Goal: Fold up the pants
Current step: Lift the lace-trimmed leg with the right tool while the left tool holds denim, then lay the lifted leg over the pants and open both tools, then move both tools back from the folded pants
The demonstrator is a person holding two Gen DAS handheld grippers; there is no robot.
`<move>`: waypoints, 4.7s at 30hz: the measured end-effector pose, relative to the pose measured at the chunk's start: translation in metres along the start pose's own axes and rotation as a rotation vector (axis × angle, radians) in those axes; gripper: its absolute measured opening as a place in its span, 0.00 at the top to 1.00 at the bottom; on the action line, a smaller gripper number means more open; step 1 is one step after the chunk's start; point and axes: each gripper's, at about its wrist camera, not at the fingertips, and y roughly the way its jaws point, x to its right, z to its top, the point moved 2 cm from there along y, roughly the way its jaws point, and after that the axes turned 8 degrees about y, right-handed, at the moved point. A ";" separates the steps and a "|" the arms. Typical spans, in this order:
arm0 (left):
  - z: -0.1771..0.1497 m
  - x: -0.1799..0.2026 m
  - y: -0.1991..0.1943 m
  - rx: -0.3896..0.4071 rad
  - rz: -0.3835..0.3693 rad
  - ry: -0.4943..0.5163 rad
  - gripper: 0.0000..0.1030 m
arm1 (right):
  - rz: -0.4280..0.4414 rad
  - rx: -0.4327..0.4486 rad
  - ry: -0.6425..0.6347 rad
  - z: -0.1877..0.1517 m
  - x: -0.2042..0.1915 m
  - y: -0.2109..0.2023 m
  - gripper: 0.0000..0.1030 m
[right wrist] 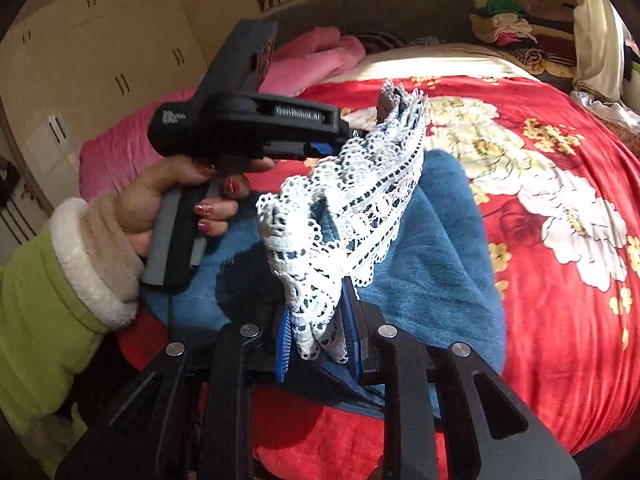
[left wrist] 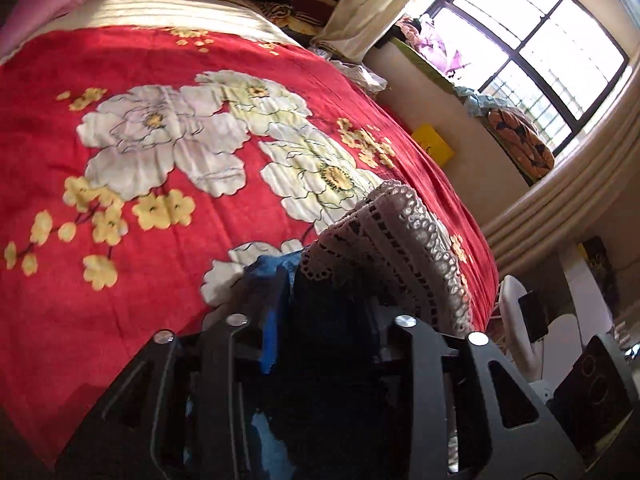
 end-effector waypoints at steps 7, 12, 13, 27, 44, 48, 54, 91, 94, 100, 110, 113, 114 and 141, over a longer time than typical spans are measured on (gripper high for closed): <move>-0.030 -0.020 -0.056 0.141 -0.112 -0.208 0.39 | -0.059 -0.071 -0.159 -0.028 -0.034 0.021 0.77; -0.033 -0.017 -0.060 0.160 -0.207 -0.294 0.27 | -0.080 -0.068 -0.229 -0.036 -0.044 0.017 0.76; -0.033 -0.017 -0.062 0.169 -0.243 -0.315 0.24 | -0.090 -0.064 -0.244 -0.037 -0.045 0.018 0.71; -0.037 -0.021 -0.027 0.071 -0.148 -0.334 0.59 | -0.021 0.083 0.114 0.030 0.051 -0.022 0.36; -0.030 -0.031 -0.019 0.104 -0.028 -0.423 0.86 | 0.135 -0.148 0.357 0.114 0.155 0.077 0.91; -0.043 -0.038 -0.015 0.086 0.023 -0.455 0.83 | 0.081 -0.153 0.283 0.108 0.149 0.089 0.85; -0.048 -0.020 -0.061 0.161 0.022 -0.428 0.52 | 0.092 -0.035 0.287 0.101 0.143 0.033 0.49; -0.175 0.071 -0.062 0.018 0.133 -0.480 0.82 | 0.165 -0.175 0.261 -0.024 0.110 -0.017 0.81; -0.174 0.073 -0.063 0.015 0.148 -0.460 0.81 | 0.141 -0.174 0.244 -0.029 0.112 -0.013 0.80; -0.170 0.084 -0.069 0.013 0.208 -0.385 0.74 | -0.011 -0.130 0.141 -0.019 0.102 -0.033 0.60; -0.170 0.098 -0.095 0.034 0.390 -0.212 0.64 | -0.112 -0.024 -0.075 -0.003 0.064 -0.060 0.56; -0.173 0.098 -0.092 0.024 0.425 -0.186 0.59 | -0.100 -0.059 -0.118 -0.005 0.047 -0.042 0.56; -0.174 0.095 -0.091 0.021 0.429 -0.186 0.58 | -0.100 -0.077 -0.129 -0.007 0.043 -0.036 0.56; -0.192 0.084 -0.200 0.212 0.628 -0.225 0.21 | 0.005 -0.051 -0.128 0.021 -0.011 -0.040 0.26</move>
